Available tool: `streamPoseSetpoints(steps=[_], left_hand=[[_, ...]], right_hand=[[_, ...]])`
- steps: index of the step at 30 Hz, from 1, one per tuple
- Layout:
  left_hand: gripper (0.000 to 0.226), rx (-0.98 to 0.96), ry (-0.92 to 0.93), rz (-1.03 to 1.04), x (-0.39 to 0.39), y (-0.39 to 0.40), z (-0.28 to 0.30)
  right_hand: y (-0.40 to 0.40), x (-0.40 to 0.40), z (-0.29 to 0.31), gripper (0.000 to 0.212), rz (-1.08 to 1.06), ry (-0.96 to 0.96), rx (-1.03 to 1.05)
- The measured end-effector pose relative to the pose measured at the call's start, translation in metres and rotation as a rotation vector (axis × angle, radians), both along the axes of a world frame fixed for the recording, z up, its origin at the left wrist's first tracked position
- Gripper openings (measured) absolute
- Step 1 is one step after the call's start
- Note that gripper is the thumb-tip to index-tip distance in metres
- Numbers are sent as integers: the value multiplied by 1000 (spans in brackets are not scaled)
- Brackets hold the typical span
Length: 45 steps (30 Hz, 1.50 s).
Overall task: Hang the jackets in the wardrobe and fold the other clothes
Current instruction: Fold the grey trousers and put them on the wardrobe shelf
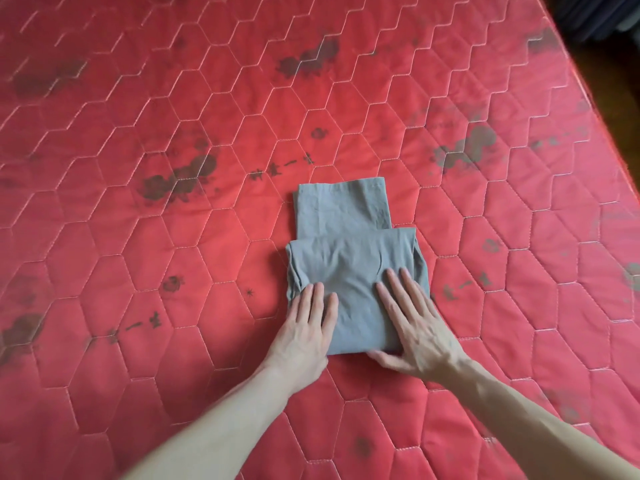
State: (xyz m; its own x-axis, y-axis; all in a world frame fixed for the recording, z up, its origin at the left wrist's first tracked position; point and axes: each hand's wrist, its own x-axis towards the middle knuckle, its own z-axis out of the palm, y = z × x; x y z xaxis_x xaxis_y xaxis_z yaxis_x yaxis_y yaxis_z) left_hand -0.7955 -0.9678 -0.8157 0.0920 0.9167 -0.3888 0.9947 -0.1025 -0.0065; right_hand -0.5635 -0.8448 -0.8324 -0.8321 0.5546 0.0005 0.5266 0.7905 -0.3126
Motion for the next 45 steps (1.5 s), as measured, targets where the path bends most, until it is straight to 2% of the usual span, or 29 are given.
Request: streamPoseSetpoints(steps=[2, 4, 8, 11, 14, 16, 18, 20, 22, 23, 25, 28, 31, 33, 36, 40, 45], left_hand=[[95, 43, -78, 47, 1, 10, 8], [78, 118, -236, 74, -9, 21, 21], [53, 151, -426, 211, -45, 36, 67], [40, 173, -611, 374, -58, 30, 87], [30, 230, -938, 649, -63, 24, 95], [35, 321, -1100, 821, -63, 24, 99], [41, 429, -1156, 980, -61, 29, 99], [57, 430, -1233, 1167, -56, 39, 93], [76, 401, -1353, 1350, -52, 47, 81], [79, 407, -1375, 1398, -50, 50, 74], [68, 390, -1317, 1424, -44, 51, 61], [37, 325, -1140, 1411, -39, 55, 44], [37, 265, -995, 1456, -46, 65, 30], [46, 195, -938, 1480, -51, 71, 24], [58, 132, -798, 1484, -51, 76, 22], [60, 22, -784, 1564, -55, 84, 23], [38, -11, -884, 1624, -61, 95, 25]], right_hand=[[10, 11, 5, 109, 89, -75, 38], [23, 20, 10, 108, 144, -132, 55], [36, 22, 41, 80, 97, 24, -61], [31, 17, 74, 58, -53, 185, -174], [28, 11, 97, 49, -305, 331, -368], [29, -1, 107, 50, -457, 454, -502], [32, -18, 112, 42, -581, 568, -565], [39, -40, 107, 28, -671, 639, -589], [50, -63, 95, 28, -757, 650, -617], [56, -73, 88, 28, -789, 650, -641], [70, -89, 76, 39, -799, 632, -672], [94, -103, 59, 53, -716, 491, -676], [114, -109, 46, 73, -656, 246, -654], [115, -109, 38, 80, -729, 128, -570], [96, -108, 34, 69, -898, 29, -509], [74, -108, 32, 59, -900, -96, -450], [70, -117, 34, 51, -880, -181, -363]])
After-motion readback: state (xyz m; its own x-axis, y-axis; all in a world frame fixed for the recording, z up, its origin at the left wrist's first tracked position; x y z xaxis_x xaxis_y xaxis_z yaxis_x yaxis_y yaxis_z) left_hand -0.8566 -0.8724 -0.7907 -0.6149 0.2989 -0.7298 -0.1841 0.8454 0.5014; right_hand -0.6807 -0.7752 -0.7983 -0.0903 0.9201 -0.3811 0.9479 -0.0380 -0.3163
